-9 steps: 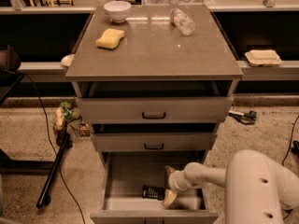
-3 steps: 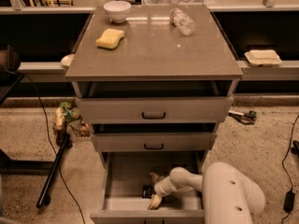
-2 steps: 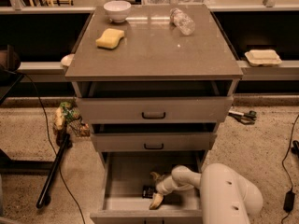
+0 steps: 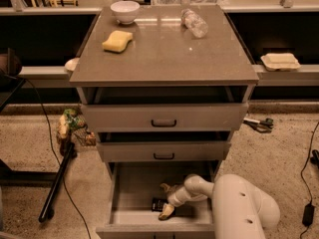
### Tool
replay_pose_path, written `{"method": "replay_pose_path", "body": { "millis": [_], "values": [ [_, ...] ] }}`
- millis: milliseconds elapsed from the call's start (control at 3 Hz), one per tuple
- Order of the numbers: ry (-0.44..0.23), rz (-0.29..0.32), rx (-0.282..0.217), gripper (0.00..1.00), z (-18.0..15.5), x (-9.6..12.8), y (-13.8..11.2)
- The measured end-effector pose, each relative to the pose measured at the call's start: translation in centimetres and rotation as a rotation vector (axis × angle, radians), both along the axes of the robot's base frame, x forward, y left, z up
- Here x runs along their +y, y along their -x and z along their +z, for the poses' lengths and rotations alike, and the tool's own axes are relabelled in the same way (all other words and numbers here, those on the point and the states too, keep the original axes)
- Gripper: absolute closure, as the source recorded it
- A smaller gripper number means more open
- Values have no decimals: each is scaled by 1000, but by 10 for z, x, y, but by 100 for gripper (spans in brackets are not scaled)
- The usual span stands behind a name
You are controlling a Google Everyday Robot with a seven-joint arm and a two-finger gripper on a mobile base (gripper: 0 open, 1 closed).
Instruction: Pick rxbar chocolate from bottom drawer and place on counter
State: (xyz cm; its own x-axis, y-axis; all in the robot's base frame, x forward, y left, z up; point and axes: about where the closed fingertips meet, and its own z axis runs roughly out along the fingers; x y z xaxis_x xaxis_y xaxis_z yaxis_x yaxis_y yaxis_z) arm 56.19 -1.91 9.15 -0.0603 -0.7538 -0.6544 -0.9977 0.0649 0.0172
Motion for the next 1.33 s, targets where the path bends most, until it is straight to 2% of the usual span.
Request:
{"method": "replay_pose_path", "body": {
  "millis": [667, 1000, 1333],
  "values": [
    [0, 0, 1, 88, 16, 0, 0],
    [-28, 3, 2, 100, 15, -3, 9],
    [-62, 22, -10, 100, 22, -1, 16]
  ]
}}
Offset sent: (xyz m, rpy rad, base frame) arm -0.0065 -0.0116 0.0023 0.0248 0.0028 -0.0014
